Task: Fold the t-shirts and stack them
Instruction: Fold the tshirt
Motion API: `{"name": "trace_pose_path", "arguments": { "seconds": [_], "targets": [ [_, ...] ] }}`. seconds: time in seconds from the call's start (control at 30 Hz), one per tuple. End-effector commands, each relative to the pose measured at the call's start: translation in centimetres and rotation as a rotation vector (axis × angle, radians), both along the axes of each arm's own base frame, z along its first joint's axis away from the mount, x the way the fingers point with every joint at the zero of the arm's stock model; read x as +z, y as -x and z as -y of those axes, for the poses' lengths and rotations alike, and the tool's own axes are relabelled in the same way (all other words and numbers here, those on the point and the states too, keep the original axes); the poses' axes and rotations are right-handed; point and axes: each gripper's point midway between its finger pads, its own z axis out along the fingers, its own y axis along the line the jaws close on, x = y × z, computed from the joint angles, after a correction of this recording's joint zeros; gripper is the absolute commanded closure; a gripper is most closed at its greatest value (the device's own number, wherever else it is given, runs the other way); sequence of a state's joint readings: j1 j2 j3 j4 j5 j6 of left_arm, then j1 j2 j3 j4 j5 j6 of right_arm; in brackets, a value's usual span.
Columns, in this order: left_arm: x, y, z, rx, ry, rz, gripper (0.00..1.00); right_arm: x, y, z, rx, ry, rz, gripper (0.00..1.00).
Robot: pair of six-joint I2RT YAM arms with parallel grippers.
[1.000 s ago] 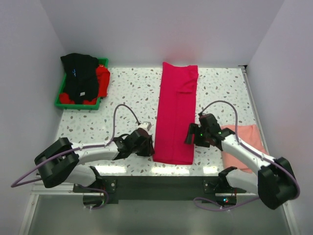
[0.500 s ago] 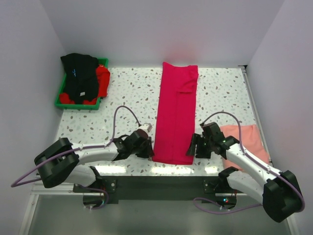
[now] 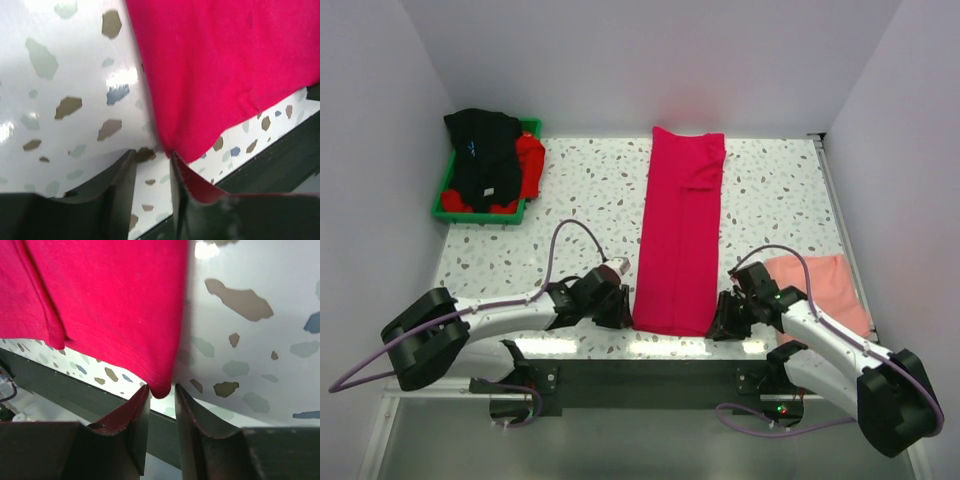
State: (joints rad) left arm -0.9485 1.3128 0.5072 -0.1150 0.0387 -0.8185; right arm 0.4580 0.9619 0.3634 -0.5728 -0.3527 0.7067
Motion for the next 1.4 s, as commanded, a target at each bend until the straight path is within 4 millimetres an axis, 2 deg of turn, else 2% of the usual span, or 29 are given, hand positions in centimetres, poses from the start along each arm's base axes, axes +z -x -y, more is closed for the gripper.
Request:
{"name": "trace_pose_path", "arguments": {
  "seconds": [0.0, 0.03, 0.13, 0.3, 0.4, 0.5, 0.6, 0.8, 0.93, 1.1, 1.37],
  "targets": [
    [1.0, 1.2, -1.1, -0.043, -0.035, -0.013, 0.6, -0.3, 1.0, 0.0, -0.019, -0.014, -0.039, 0.7],
    [1.8, 1.1, -0.9, -0.047, -0.012, 0.003, 0.58, -0.1, 0.9, -0.1, -0.026, -0.02, -0.03, 0.72],
    [2.6, 1.1, -0.7, -0.056, 0.014, 0.017, 0.52, 0.2, 0.7, 0.1, -0.042, -0.027, -0.001, 0.74],
    [2.2, 1.2, 0.2, -0.063, 0.053, 0.004, 0.47, 1.0, 0.7, 0.1, -0.067, -0.043, 0.026, 0.73],
    [2.0, 1.2, 0.9, -0.051, 0.095, -0.002, 0.46, 2.0, 0.3, 0.1, -0.093, -0.063, 0.068, 0.61],
    [2.2, 1.0, 1.5, -0.04, 0.141, -0.001, 0.46, 2.6, 0.0, 0.5, -0.118, -0.052, 0.1, 0.53],
    [2.8, 0.9, 2.2, -0.035, 0.202, 0.014, 0.46, 2.9, 0.0, 0.6, -0.124, -0.051, 0.107, 0.5],
    [2.6, 0.4, 2.1, -0.007, 0.21, 0.025, 0.45, 2.3, -0.2, 0.8, -0.143, -0.038, 0.103, 0.5],
    [3.2, -0.1, 2.3, 0.001, 0.267, 0.041, 0.44, 2.1, -0.8, 0.5, -0.147, -0.045, 0.111, 0.5],
    [2.4, -0.5, 1.4, 0.039, 0.25, 0.026, 0.44, 2.0, -1.4, 0.4, -0.161, -0.042, 0.125, 0.51],
    [1.9, -0.8, 1.9, 0.045, 0.269, 0.006, 0.45, 1.5, -2.4, 0.4, -0.171, -0.035, 0.131, 0.52]
  ]
}}
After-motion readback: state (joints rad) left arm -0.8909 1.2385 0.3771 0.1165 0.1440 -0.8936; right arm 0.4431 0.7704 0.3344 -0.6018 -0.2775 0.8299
